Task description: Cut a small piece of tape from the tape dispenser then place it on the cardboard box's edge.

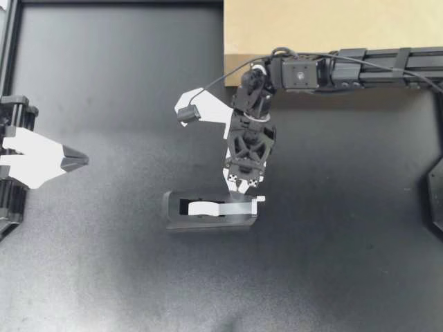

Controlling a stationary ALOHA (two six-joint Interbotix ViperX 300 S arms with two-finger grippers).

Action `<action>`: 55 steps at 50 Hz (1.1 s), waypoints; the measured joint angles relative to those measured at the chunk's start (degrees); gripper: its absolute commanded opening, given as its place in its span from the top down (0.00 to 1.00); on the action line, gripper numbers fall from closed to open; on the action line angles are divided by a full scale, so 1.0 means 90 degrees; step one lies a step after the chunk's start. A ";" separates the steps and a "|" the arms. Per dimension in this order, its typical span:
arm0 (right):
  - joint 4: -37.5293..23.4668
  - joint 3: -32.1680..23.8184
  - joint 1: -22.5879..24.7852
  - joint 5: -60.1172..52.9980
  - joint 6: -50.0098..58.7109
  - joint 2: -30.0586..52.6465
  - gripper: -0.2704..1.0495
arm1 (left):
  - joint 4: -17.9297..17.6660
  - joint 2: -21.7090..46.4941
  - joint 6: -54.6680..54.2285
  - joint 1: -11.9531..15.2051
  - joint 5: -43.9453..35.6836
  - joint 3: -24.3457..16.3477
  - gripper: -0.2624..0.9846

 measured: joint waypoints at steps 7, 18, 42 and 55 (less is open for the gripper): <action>0.0029 0.0000 0.0010 0.0039 0.0000 0.0020 0.47 | 0.0000 0.0010 0.0000 0.0000 0.0000 0.0000 0.86; 0.0049 0.0000 0.0117 0.0088 0.0000 0.0078 0.47 | 0.0010 0.0010 0.0000 0.0000 0.0000 0.0010 0.86; 0.0049 -0.0010 0.0273 0.0156 0.0000 0.0137 0.60 | 0.0010 0.0010 0.0010 0.0000 0.0000 0.0020 0.86; -0.0010 -0.0010 0.0283 0.0039 0.0088 0.0127 0.83 | 0.0000 0.0010 0.0010 0.0000 0.0000 0.0020 0.86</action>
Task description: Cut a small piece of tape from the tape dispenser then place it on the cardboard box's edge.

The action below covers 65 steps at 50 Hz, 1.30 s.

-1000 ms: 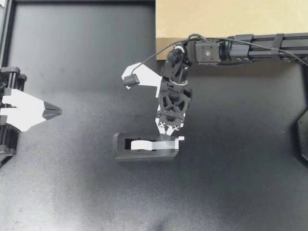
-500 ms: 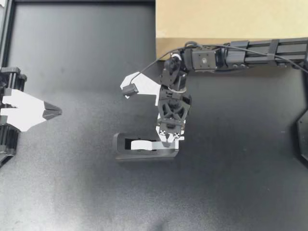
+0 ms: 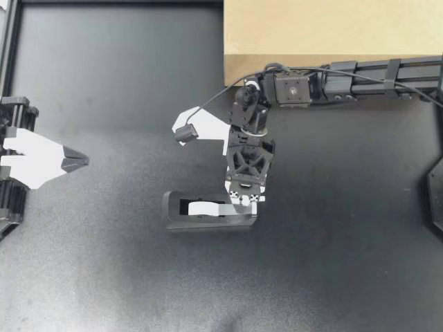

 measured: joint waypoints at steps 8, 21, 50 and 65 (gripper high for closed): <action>-0.0010 0.0000 0.0000 -0.0020 0.0059 -0.0010 0.87 | 0.0000 -0.0010 0.0000 0.0000 0.0000 0.0000 0.86; -0.0010 -0.0029 0.0000 -0.0039 0.0205 -0.0293 0.87 | 0.0000 0.0000 0.0000 0.0000 0.0000 0.0000 0.86; -0.0010 0.0762 -0.0020 -0.0146 0.0283 -0.0801 0.87 | 0.0000 0.0010 -0.0039 0.0000 0.0000 0.0000 0.86; -0.0010 0.1113 -0.0088 -0.0244 0.0254 -0.1025 0.87 | 0.0000 0.0010 -0.0049 0.0000 0.0000 0.0039 0.86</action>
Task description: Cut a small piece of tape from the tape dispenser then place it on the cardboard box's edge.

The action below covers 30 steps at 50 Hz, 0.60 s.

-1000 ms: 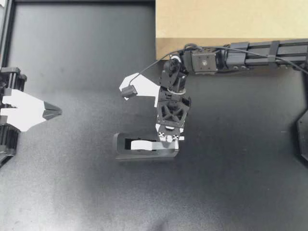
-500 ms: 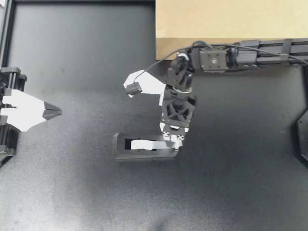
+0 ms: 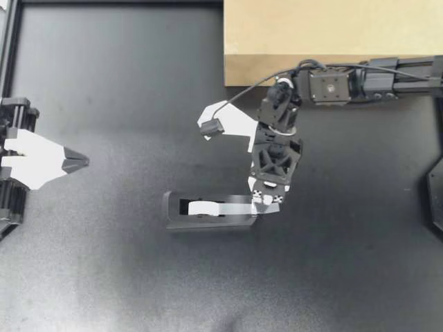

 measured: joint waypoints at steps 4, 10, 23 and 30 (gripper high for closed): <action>0.0000 0.0049 -0.0010 -0.0020 0.0000 -0.0039 0.87 | 0.0000 0.0000 0.0000 0.0000 0.0000 0.0000 0.86; 0.0000 0.0156 -0.0039 -0.0029 0.0000 -0.0088 0.87 | 0.0010 0.0000 0.0000 0.0000 0.0000 0.0000 0.86; 0.0000 0.0313 -0.0088 -0.0088 -0.0020 -0.0127 0.87 | 0.0000 0.0000 0.0029 0.0000 0.0000 0.0010 0.86; 0.0010 0.0420 -0.0098 -0.0205 -0.0039 -0.0127 0.87 | 0.0000 0.0000 0.0029 0.0000 0.0000 0.0020 0.86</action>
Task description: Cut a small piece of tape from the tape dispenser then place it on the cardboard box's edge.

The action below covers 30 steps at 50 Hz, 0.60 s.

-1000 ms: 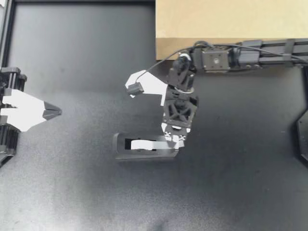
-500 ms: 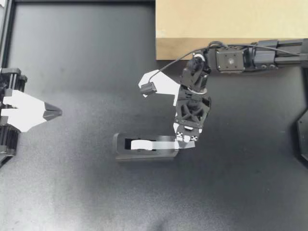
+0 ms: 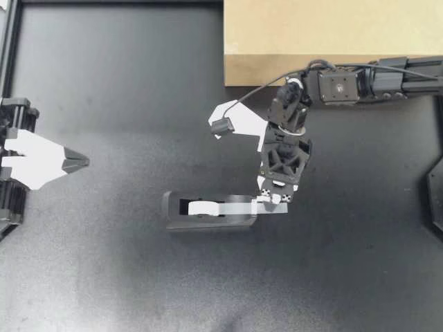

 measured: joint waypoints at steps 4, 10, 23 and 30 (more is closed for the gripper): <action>0.0010 0.0098 0.0000 -0.0137 -0.0010 0.0000 0.87 | 0.0000 0.0000 0.0000 0.0000 0.0000 0.0049 0.86; 0.0029 0.0195 0.0000 -0.0391 -0.0020 0.0068 0.87 | 0.0010 0.0039 -0.0029 0.0000 0.0000 0.0068 0.86; -0.0010 0.0439 -0.0010 -0.0850 -0.0020 0.0195 0.87 | 0.0010 0.0283 -0.0029 0.0000 0.0000 0.0068 0.86; -0.0098 0.0508 -0.0010 -0.0947 0.0029 0.0078 0.87 | -0.0039 0.0488 -0.0039 0.0000 0.0000 0.0039 0.86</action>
